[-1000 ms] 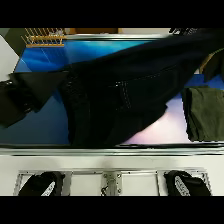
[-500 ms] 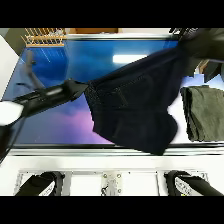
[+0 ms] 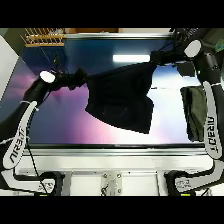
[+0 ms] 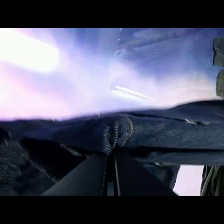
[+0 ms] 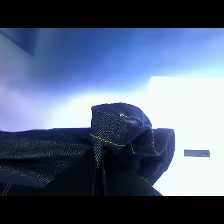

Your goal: Fold the clothes and pants, and hang the long-sleeved shirts on hangers.

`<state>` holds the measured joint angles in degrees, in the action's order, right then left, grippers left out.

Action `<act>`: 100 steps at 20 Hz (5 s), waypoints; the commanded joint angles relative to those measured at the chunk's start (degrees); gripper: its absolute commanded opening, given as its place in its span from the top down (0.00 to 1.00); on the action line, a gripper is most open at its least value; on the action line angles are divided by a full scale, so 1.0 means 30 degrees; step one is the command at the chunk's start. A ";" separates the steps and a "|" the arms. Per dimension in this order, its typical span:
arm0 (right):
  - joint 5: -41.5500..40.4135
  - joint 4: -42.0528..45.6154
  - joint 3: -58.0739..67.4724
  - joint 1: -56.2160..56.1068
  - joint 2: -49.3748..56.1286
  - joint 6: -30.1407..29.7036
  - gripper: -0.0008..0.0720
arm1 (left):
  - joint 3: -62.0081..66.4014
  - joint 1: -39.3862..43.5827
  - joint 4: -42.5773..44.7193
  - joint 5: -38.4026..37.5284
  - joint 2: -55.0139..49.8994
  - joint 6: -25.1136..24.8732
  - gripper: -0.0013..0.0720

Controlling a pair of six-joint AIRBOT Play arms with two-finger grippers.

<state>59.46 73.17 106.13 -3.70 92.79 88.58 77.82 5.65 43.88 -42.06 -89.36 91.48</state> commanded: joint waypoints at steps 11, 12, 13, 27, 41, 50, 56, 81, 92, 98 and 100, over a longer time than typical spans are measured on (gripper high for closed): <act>0.1974 0.2404 -1.6283 -0.3024 -1.0790 0.1872 0.97 | -0.4860 -0.0969 -0.0044 -0.1894 0.1355 -0.5574 0.96; 0.1129 0.2397 -1.8083 -0.3446 -1.1162 0.2251 0.97 | -0.5508 -0.0969 -0.0022 -0.1523 0.1268 -0.5581 0.96; 0.0408 0.2397 -1.9453 -0.3854 -1.1322 0.2572 0.97 | -0.6186 -0.0969 -0.0066 -0.1137 0.1195 -0.5574 0.96; -0.1530 -0.4007 -2.3219 -0.5872 -1.1256 0.2470 0.31 | -0.7643 -0.1056 -0.0131 -0.0852 0.1275 -0.5566 0.58; -0.1603 -0.7701 -2.3554 0.5654 -0.9333 -0.2834 0.00 | -0.7941 -0.1341 -0.0022 -0.3621 0.9158 -0.5493 0.96; -0.3475 -1.7369 -2.3380 0.1100 -0.2776 -0.8582 0.00 | -0.8597 0.2302 -0.0029 -0.1858 0.9828 -0.5493 0.96; -0.6404 -1.9343 -2.2571 -0.1851 -0.2514 -0.8837 0.28 | -0.8597 0.2441 -0.0044 -0.1996 0.9836 -0.5479 0.96; -0.5217 -0.5967 -0.4175 1.4316 -0.0867 -0.3927 0.97 | -0.8612 0.2448 -0.0160 -0.3512 0.9828 -0.4124 0.96; 0.0809 -0.2295 -0.2798 1.4775 -0.3738 -0.2885 0.97 | -0.8612 0.2448 -0.0153 -0.3512 0.9828 -0.4124 0.96; 0.3963 0.3475 -0.3548 1.4775 -0.5960 -0.0379 0.97 | -0.8612 0.2448 -0.0131 -0.4029 0.9828 -0.4124 0.96; 0.4466 0.4568 -0.5078 1.4775 -0.6506 -0.0051 0.97 | -0.8612 0.2448 -0.0131 -0.4182 0.9828 -0.4131 0.96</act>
<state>68.51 79.20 94.70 40.60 75.79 85.58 52.01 12.95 43.42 -53.78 -59.88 79.22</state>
